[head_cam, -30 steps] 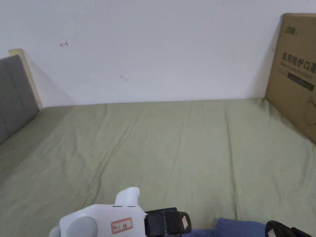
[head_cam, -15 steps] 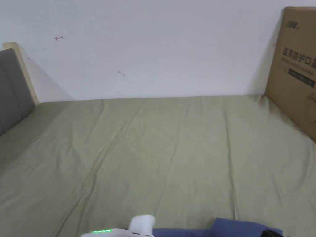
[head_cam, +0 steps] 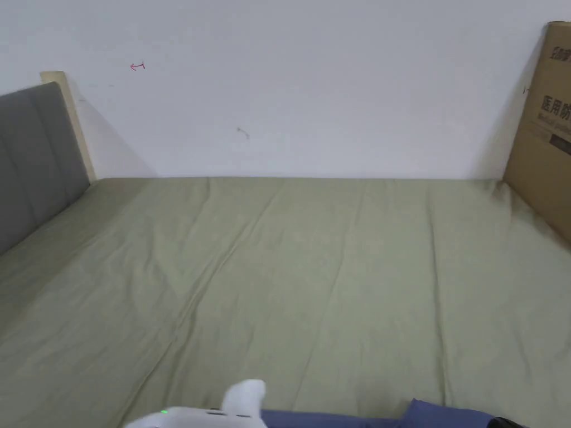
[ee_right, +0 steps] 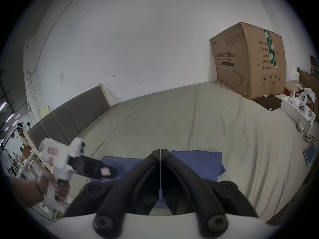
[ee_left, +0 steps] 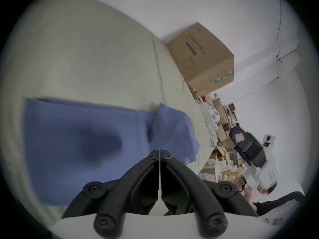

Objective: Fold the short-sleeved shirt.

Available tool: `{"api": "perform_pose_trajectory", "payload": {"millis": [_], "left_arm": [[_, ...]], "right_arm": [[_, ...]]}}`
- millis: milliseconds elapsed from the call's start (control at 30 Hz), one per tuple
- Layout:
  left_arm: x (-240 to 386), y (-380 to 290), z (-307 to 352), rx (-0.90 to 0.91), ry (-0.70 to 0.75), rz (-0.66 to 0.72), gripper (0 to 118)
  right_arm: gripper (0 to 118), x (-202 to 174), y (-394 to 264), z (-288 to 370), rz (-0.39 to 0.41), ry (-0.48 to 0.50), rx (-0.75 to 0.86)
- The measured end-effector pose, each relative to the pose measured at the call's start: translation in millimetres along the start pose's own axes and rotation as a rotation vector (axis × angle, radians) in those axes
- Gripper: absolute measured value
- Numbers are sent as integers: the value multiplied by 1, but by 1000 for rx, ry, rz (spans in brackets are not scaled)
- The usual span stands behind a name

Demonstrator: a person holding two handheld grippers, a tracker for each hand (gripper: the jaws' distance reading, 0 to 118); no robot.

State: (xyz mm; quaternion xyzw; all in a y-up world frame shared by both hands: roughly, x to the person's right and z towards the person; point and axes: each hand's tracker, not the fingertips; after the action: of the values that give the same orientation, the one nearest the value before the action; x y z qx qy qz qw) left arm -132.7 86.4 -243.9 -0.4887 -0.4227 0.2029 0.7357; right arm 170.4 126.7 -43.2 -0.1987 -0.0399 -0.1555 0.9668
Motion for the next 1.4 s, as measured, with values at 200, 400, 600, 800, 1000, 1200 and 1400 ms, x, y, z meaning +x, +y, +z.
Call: {"api": "perform_pose_trajectory", "payload": {"millis": [200, 400, 600, 800, 1000, 1200, 1400], "left_arm": [[-72, 22, 91, 99, 75, 168, 100], [-138, 13, 98, 122, -54, 353, 118], [-201, -2, 53, 176, -378, 492, 118], [-180, 9, 1, 6, -473, 347, 118], [-183, 0, -3, 16, -96, 343, 8], [-146, 10, 22, 23, 59, 186, 9], [-51, 27, 84, 115, 673, -224, 9]], "right_arm": [[0, -13, 1, -2, 32, 24, -3], [0, -21, 3, -8, 50, 31, -26], [0, -24, 6, -18, 42, 28, -66], [0, -33, 7, -28, 39, 21, -84], [0, -45, -3, -37, 41, 48, -124], [0, -50, -1, -39, 29, 76, -139], [0, -44, 11, -22, 2, 107, -75]]}}
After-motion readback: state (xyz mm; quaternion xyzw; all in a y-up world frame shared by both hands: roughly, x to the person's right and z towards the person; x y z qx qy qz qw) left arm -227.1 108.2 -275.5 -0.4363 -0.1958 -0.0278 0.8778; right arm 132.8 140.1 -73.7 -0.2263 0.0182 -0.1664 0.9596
